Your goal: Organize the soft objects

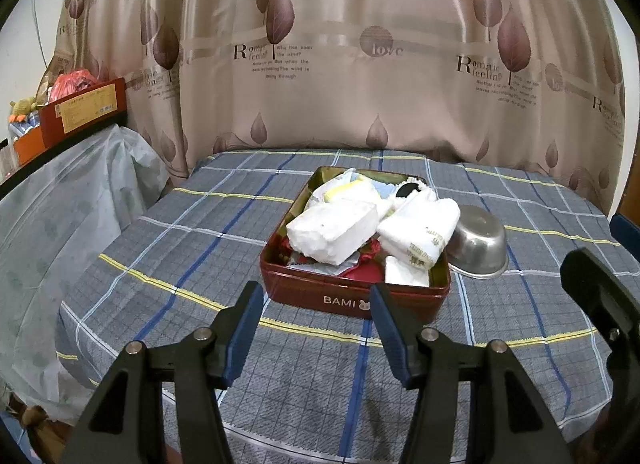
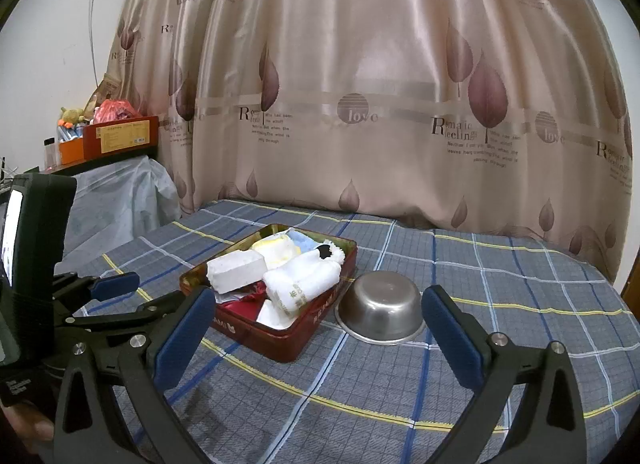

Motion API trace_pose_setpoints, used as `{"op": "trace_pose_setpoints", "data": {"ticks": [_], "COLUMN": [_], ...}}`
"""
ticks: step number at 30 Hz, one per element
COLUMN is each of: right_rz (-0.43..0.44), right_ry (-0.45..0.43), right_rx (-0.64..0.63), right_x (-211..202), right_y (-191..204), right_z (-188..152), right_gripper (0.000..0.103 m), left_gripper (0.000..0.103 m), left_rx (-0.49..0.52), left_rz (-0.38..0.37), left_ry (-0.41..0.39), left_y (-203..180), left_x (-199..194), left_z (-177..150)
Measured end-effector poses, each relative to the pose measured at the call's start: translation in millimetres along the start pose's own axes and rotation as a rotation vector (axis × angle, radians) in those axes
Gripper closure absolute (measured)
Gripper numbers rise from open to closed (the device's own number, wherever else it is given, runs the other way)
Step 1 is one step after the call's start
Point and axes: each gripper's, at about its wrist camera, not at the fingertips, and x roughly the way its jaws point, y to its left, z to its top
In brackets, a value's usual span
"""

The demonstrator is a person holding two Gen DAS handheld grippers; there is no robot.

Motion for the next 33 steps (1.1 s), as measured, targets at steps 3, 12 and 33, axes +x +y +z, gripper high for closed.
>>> {"op": "trace_pose_setpoints", "data": {"ticks": [3, 12, 33], "right_rz": [-0.001, 0.0, 0.002], "right_ry": [0.001, 0.004, 0.009], "right_rx": [0.0, 0.003, 0.004], "right_x": [0.2, -1.0, -0.6], "right_y": [0.8, 2.5, 3.0], "right_z": [-1.8, -3.6, -6.4], "right_gripper": [0.001, 0.001, 0.001], "left_gripper": [0.046, 0.046, 0.04], "left_rx": [0.004, 0.013, 0.038], "left_rz": [0.0, -0.001, -0.006], "left_ry": [0.005, 0.018, 0.025], "left_y": [-0.7, -0.2, -4.1], "left_x": [2.2, 5.9, 8.7], "left_z": [0.4, 0.2, -3.3]}}
